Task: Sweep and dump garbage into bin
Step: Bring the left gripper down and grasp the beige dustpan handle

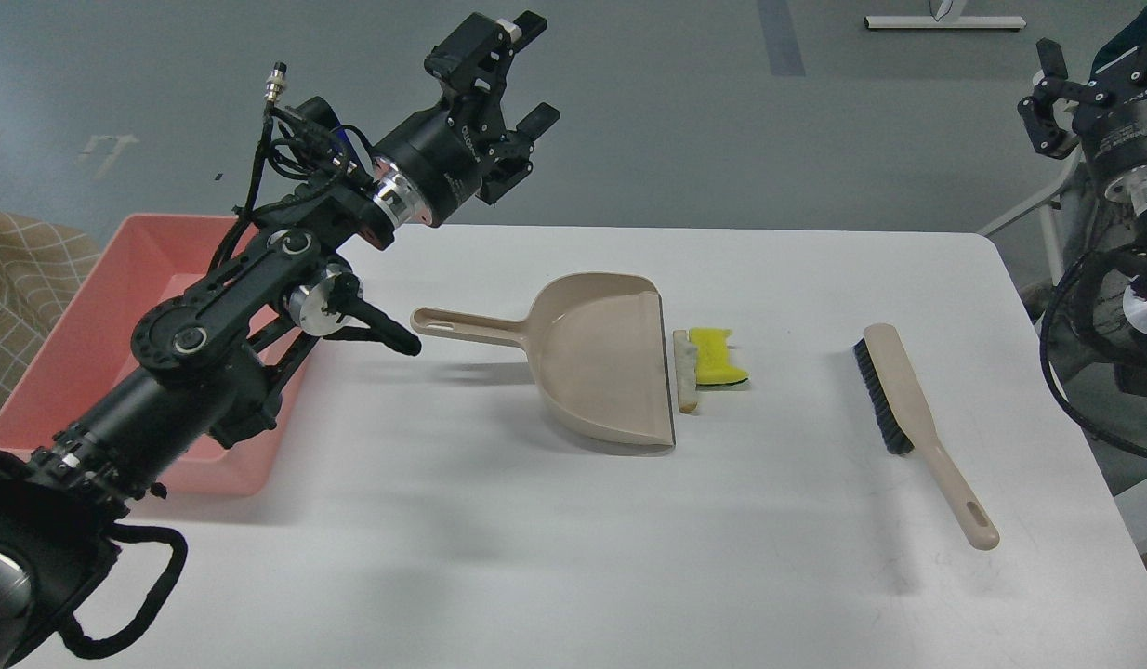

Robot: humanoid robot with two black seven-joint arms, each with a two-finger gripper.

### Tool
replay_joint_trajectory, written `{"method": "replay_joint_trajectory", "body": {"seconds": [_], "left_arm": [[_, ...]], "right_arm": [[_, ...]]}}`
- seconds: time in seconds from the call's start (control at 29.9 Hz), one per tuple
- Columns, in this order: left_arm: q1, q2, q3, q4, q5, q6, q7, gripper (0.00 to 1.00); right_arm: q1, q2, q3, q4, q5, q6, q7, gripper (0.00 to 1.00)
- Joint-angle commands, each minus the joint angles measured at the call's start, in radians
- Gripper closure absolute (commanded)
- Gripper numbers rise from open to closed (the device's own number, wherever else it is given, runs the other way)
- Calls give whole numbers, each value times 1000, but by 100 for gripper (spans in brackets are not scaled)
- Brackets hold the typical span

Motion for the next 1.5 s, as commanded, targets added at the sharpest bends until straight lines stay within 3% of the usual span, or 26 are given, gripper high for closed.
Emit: {"method": "replay_joint_trajectory", "body": {"seconds": [0.0, 0.2, 0.4, 0.64, 0.94, 1.47], "left_arm": [[79, 87, 24, -148, 141, 41, 3, 2], [257, 186, 24, -317, 333, 147, 69, 2], [424, 229, 22, -366, 455, 241, 79, 2], [552, 216, 25, -380, 459, 279, 92, 2], [553, 104, 24, -242, 461, 376, 148, 3], [489, -47, 24, -83, 459, 455, 147, 3]], "right_arm": [[-1, 0, 0, 0, 0, 0, 0, 0], [-2, 2, 0, 0, 0, -2, 0, 0], [-7, 0, -1, -1, 0, -2, 0, 0], [-8, 6, 0, -1, -1, -3, 0, 0], [-8, 8, -1, -1, 0, -3, 0, 0], [-8, 9, -3, 0, 0, -3, 0, 0]]}}
